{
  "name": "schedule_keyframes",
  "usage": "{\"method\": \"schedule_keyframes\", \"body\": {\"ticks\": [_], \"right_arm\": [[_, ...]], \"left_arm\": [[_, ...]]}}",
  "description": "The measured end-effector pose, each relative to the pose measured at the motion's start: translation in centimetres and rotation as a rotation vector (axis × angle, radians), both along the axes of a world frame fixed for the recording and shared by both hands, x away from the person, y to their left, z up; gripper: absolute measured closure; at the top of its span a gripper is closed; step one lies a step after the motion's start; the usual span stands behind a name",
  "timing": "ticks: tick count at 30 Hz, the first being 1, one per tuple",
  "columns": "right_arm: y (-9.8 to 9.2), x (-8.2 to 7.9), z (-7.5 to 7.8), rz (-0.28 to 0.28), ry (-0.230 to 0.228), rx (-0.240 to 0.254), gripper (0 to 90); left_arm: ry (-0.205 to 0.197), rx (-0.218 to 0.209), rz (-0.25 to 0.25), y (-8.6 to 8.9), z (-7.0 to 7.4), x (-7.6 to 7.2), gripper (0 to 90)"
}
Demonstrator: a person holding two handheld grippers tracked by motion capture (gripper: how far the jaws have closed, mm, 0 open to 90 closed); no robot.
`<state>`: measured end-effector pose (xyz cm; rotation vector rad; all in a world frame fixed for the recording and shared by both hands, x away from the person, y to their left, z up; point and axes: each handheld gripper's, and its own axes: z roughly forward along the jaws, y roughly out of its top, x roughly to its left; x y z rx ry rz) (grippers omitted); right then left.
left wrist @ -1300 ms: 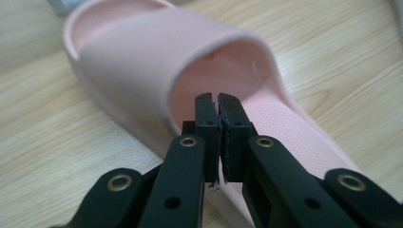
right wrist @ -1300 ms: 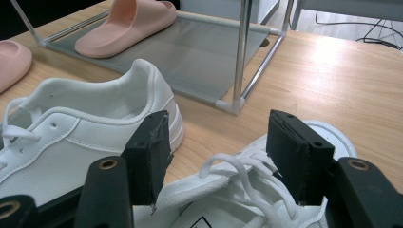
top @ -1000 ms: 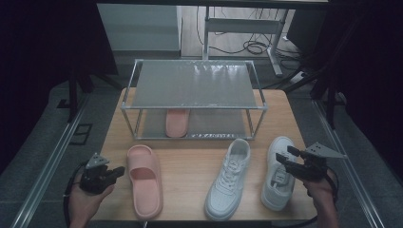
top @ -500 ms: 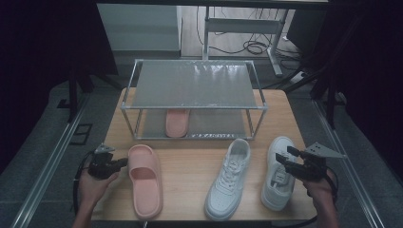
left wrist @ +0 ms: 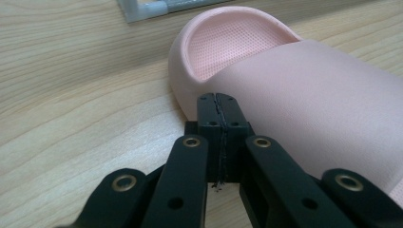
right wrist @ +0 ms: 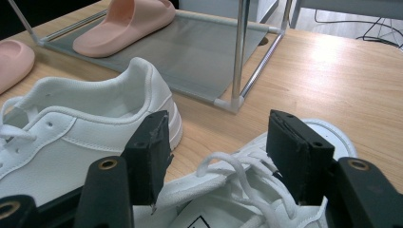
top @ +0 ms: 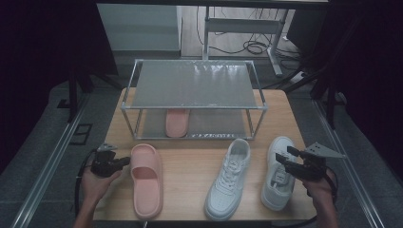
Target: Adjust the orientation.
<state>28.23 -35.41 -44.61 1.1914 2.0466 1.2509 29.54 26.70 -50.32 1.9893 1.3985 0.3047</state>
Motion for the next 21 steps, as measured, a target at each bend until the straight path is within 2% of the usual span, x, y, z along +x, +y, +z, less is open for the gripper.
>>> {"method": "schedule_keyframes", "body": {"ticks": [13,21], "right_arm": [[0.0,0.0,0.0,0.002,0.0,-0.002,40.9],[0.0,0.0,-0.1,0.0,-0.001,0.0,40.9]], "left_arm": [[-0.009,-0.009,-0.05,-2.1,0.2,0.9,89.9],[-0.014,0.0,-0.094,-4.0,0.5,1.9,89.8]]}}
